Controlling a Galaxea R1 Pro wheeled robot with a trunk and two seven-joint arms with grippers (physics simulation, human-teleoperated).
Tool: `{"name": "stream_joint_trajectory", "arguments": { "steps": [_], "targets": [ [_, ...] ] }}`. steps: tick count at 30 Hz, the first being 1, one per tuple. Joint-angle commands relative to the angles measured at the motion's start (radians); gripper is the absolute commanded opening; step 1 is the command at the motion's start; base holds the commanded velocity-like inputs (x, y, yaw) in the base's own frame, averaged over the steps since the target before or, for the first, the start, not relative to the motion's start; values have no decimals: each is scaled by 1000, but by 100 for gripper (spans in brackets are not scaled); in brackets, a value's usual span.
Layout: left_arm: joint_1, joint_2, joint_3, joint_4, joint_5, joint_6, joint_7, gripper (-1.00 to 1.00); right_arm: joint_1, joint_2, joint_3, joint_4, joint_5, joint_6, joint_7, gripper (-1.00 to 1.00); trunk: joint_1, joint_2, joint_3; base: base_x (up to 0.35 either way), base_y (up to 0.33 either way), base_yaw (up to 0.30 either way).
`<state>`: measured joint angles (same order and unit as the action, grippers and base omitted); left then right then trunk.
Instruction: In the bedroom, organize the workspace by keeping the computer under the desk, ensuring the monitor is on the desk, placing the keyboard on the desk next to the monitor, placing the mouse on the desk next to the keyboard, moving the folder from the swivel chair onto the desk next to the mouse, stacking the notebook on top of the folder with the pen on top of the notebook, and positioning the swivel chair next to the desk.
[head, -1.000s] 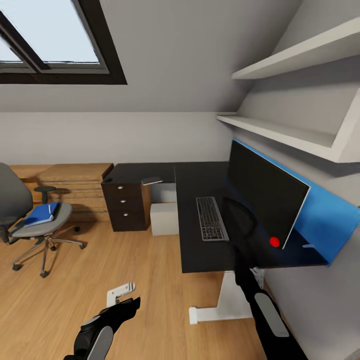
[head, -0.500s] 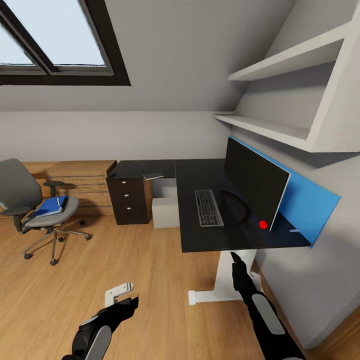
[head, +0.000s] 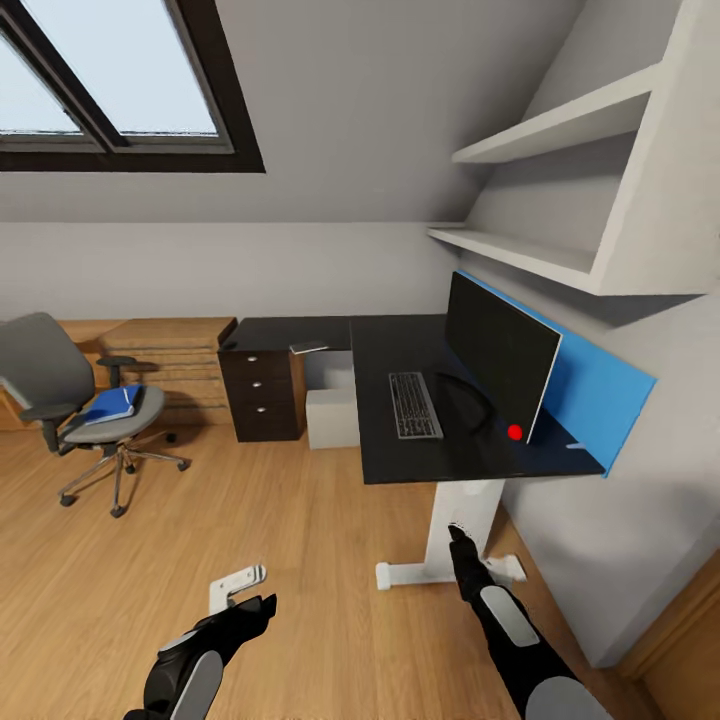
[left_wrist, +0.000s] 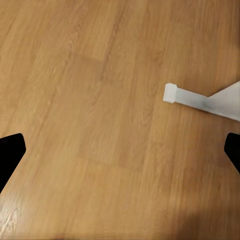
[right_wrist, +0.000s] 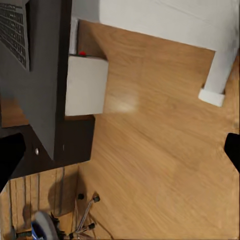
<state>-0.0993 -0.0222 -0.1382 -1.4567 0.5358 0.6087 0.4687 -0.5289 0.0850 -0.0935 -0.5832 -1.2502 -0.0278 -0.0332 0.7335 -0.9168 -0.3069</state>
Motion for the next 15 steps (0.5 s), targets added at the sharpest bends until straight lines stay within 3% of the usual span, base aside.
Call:
{"name": "stream_joint_trajectory", "arguments": {
  "steps": [1, 6, 7, 8, 15],
  "targets": [
    [-1, 0, -1, -1, 10, 2, 10, 100, -6, 4, 11, 21, 17, -29, -4, 100, 0, -1, -1, -34, 0, 0],
    [-1, 1, -2, 5, 15, 4, 10, 100, -20, 41, 77, 107, 181, -194, -6, 100, 0, -1, -1, -18, 0, 0],
    [-1, 1, -2, 14, 15, 4, 10, 100, -22, 57, 97, 134, 248, -265, -6, 100, 0, -1, -1, -7, 0, 0],
    [-1, 1, -3, 19, 16, 4, 10, 100, -23, 64, 105, 148, 279, -299, -6, 100, 0, -1, -1, -6, 0, 0],
    [9, 2, -3, 71, 16, -1, 10, 100, -26, 88, 129, 266, 451, -463, -7, 100, -23, 41, 17, -3, 0, 0]
  ]
}}
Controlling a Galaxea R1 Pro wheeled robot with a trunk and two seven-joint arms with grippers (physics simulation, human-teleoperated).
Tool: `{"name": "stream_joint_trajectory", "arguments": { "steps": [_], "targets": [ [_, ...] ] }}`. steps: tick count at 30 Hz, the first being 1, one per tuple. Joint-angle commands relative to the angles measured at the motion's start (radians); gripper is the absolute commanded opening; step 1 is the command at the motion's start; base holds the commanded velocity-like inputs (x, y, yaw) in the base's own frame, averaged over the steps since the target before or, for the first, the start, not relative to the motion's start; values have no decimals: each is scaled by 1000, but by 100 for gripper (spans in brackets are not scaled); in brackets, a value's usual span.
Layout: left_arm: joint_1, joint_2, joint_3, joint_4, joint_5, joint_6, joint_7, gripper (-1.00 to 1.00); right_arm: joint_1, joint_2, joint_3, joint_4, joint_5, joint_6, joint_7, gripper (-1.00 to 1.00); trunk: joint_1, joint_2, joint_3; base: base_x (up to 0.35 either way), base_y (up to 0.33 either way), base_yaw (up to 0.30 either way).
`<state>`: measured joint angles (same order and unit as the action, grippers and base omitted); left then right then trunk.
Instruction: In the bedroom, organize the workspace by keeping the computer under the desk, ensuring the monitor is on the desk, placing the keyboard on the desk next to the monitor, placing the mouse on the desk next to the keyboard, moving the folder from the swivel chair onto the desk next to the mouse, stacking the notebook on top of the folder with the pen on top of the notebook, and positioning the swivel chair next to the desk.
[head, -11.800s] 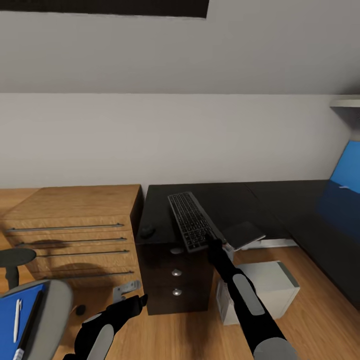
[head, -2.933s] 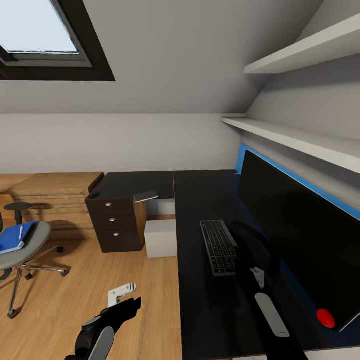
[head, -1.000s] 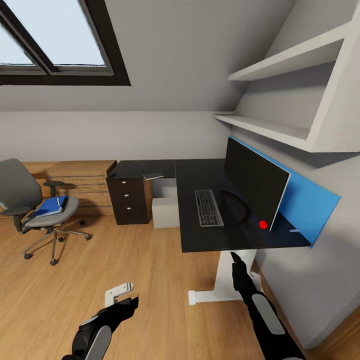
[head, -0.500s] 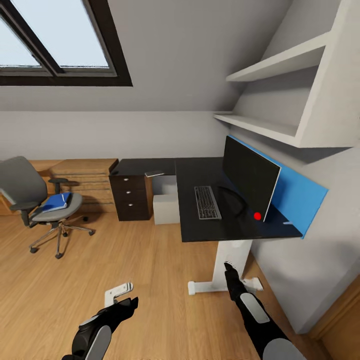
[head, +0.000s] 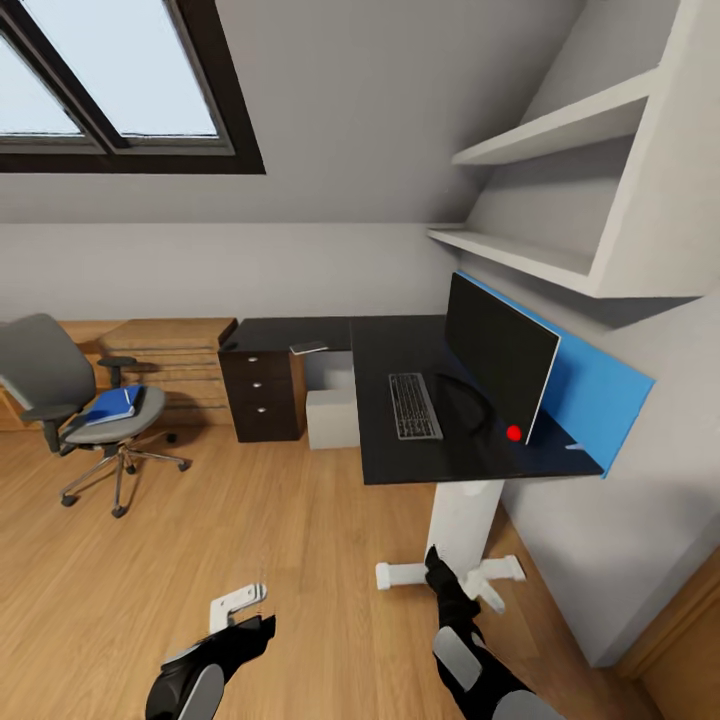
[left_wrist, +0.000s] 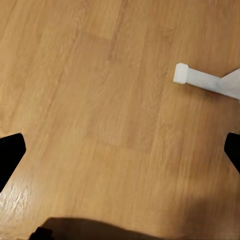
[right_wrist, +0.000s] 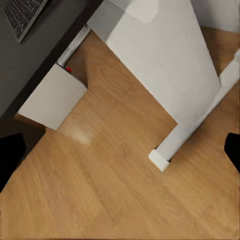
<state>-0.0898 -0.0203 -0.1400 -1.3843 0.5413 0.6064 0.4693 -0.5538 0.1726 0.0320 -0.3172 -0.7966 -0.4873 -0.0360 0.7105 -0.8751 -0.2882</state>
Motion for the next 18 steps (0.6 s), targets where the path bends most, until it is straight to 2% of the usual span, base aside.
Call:
{"name": "stream_joint_trajectory", "arguments": {
  "steps": [1, 5, 8, 9, 13, 18],
  "targets": [
    [2, 0, -1, 11, 10, 0, 10, 100, -1, 0, 5, 19, 16, -15, -4, 100, -4, 6, 2, 0, 0, 0],
    [20, 0, -1, 81, 6, -7, 12, 100, -1, 0, 4, 110, 82, -47, -4, 100, -19, 34, 14, 0, 0, 0],
    [33, 1, -1, 127, 3, -28, 13, 100, -1, -5, 5, 163, 102, -59, -4, 100, -31, 55, 24, 0, 0, 0],
    [35, 2, -1, 146, 0, -43, 12, 100, 0, -18, 5, 199, 109, -72, -3, 100, -34, 62, 27, 0, 0, 0],
    [43, 7, -5, 273, -25, -179, 9, 100, 2, -54, 6, 262, 118, -102, 2, 100, -50, 90, 40, 0, 0, 0],
    [46, 7, -13, 429, -65, -387, 6, 100, 12, -88, 6, 299, 136, -134, 11, 100, -69, 125, 55, 0, 0, 0]
  ]
}}
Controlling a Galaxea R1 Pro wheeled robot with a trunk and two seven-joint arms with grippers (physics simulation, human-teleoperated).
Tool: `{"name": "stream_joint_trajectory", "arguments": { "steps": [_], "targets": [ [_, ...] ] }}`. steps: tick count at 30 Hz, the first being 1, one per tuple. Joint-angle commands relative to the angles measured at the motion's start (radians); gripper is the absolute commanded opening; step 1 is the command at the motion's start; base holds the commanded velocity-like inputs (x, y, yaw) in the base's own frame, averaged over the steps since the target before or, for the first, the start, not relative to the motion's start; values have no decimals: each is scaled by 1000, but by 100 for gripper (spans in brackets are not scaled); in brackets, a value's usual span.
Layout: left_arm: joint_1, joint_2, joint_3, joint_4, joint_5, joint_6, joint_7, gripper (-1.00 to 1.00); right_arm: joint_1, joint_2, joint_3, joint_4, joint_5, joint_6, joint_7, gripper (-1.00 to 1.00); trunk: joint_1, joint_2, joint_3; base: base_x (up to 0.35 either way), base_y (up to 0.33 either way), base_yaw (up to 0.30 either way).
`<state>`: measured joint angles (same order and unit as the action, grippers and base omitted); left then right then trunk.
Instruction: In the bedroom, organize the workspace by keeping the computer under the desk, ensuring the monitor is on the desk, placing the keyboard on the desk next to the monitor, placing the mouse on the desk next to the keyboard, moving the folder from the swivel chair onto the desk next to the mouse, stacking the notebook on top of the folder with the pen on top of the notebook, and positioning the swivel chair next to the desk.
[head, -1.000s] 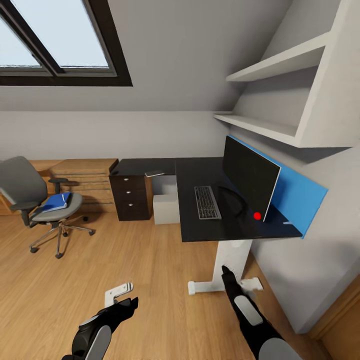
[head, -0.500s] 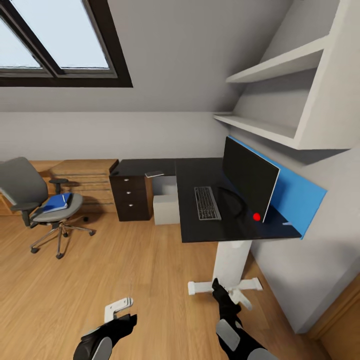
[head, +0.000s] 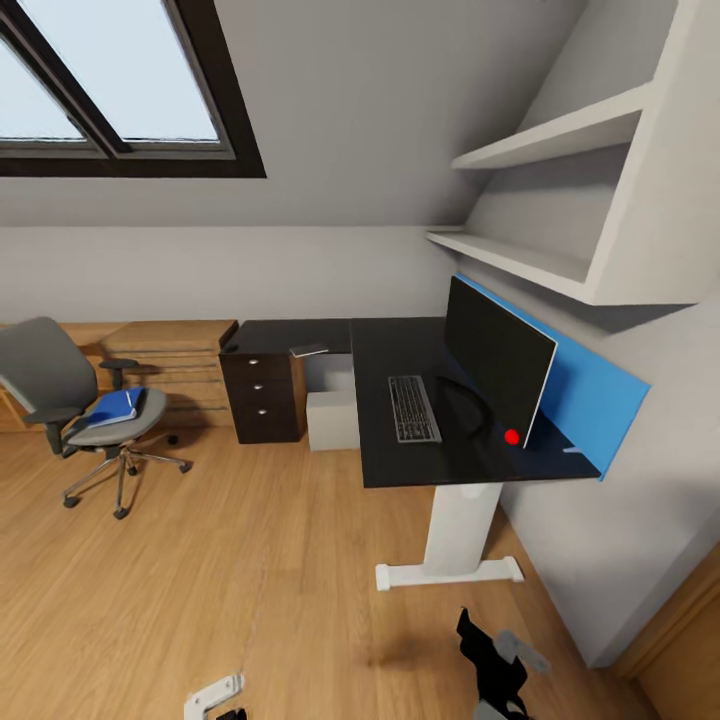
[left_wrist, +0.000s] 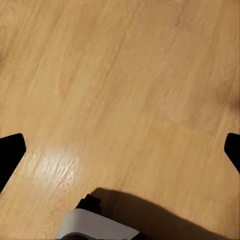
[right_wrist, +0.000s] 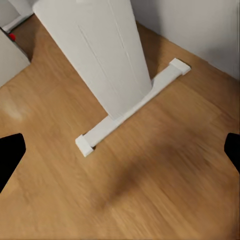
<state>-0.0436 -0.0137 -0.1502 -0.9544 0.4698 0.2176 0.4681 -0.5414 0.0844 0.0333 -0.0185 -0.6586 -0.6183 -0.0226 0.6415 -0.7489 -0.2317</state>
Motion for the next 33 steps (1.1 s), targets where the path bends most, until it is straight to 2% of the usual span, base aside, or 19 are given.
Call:
{"name": "stream_joint_trajectory", "arguments": {
  "steps": [1, 4, 7, 8, 9, 11, 17, 28, 30, 33],
  "targets": [
    [0, 0, -6, 30, -2, -43, 7, 100, 4, -4, 5, 4, 7, -7, 0, 100, -4, 6, 2, 0, 0, 0],
    [0, 0, -21, 121, -27, -173, 7, 100, 23, -12, 5, 14, 51, -16, 7, 100, -15, 27, 11, 0, 0, 0],
    [0, 1, -39, 199, -44, -284, 6, 100, 45, -15, 5, 20, 112, -20, 12, 100, -27, 48, 21, 0, 0, 0],
    [0, 1, -44, 221, -47, -314, 5, 100, 52, -15, 5, 21, 135, -21, 13, 100, -31, 55, 24, 0, 0, 0],
    [0, 1, -54, 255, -53, -361, 4, 100, 63, -16, 5, 23, 179, -22, 14, 100, -34, 62, 27, 0, 0, 0],
    [1, 1, -66, 286, -58, -402, 5, 100, 72, -16, 5, 26, 233, -21, 14, 100, -42, 76, 33, 0, 0, 0],
    [1, 1, -77, 313, -61, -435, 6, 100, 80, -17, 4, 33, 279, -19, 14, 100, -42, 76, 33, 0, 0, 0],
    [1, 1, -88, 353, -65, -447, 9, 100, 83, -17, 4, 35, 296, -18, 17, 100, -42, 76, 33, 0, 2, 0],
    [1, 0, -129, 376, -82, -449, 10, 100, 83, -16, 4, 36, 299, -19, 17, 100, -42, 76, 33, 0, 181, 0],
    [1, 0, -143, 380, -85, -451, 11, 100, 83, -13, 4, 36, 299, -19, 17, 100, -42, 76, 33, 0, 266, 0]
  ]
}}
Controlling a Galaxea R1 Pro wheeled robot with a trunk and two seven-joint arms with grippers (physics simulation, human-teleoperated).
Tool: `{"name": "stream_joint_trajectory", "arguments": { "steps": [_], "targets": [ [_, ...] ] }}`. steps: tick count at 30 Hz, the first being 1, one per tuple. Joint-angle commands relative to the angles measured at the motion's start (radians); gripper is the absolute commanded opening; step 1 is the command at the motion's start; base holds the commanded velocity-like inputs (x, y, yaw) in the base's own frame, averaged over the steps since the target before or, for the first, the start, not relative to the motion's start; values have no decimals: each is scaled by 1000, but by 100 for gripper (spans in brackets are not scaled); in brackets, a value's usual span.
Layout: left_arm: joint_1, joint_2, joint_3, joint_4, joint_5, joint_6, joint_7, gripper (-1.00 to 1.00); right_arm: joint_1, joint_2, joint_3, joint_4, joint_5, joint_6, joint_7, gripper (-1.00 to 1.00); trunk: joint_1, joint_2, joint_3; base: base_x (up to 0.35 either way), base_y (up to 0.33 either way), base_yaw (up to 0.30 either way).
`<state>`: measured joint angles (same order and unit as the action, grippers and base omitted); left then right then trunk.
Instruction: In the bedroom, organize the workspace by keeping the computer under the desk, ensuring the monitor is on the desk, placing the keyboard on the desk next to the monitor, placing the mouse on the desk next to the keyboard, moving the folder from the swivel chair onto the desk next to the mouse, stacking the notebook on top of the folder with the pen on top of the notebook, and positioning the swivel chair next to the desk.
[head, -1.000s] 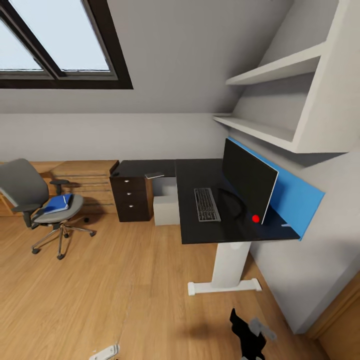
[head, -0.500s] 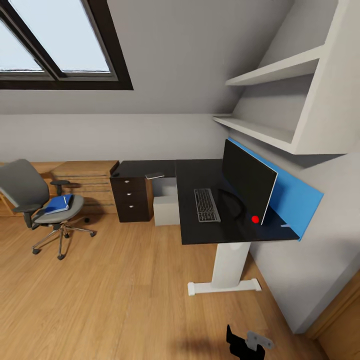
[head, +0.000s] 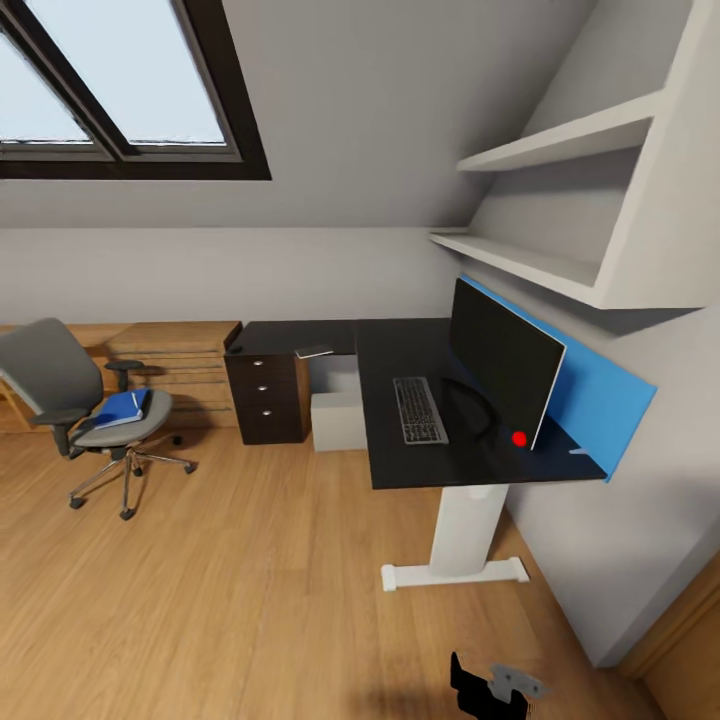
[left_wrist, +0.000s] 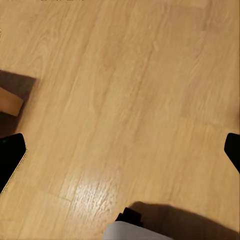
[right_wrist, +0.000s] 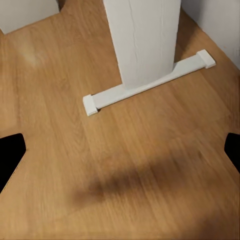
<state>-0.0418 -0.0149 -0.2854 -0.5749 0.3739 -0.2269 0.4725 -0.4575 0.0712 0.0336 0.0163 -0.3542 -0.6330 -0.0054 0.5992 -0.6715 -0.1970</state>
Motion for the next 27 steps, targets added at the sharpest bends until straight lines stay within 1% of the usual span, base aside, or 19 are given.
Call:
{"name": "stream_joint_trajectory", "arguments": {
  "steps": [1, 3, 8, 11, 18, 19, 27],
  "targets": [
    [-1, 1, -10, 1, 10, -6, 7, 100, -1, 1, 4, 2, -5, -4, -1, 100, 0, -1, -2, 0, 282, 0],
    [-1, 0, -17, 4, 7, -16, 8, 100, 0, 11, 4, 2, -4, -10, -2, 100, 0, -1, -2, 3, 298, 0],
    [-1, 0, -18, 5, 5, -22, 8, 100, 0, 13, 4, 2, -5, -10, -2, 100, 0, -1, -2, 67, 301, 7],
    [-1, 0, -18, 5, 5, -23, 8, 100, 0, 14, 4, 2, -5, -10, -3, 100, 0, -1, -2, 157, 294, 116],
    [-1, 0, -19, 13, 5, -23, 8, 100, 0, 18, 5, 2, -5, -12, -7, 100, 0, -1, -2, 265, 226, 254],
    [-1, -1, -22, 36, 5, -23, 8, 100, 4, 32, 5, 2, -4, -25, -8, 100, 0, -1, -2, 295, 204, 279],
    [-1, -1, -20, 42, 6, -23, 8, 100, 16, 37, 5, 2, -2, -29, -8, 100, 0, -1, -2, 299, 192, 279]
  ]
}}
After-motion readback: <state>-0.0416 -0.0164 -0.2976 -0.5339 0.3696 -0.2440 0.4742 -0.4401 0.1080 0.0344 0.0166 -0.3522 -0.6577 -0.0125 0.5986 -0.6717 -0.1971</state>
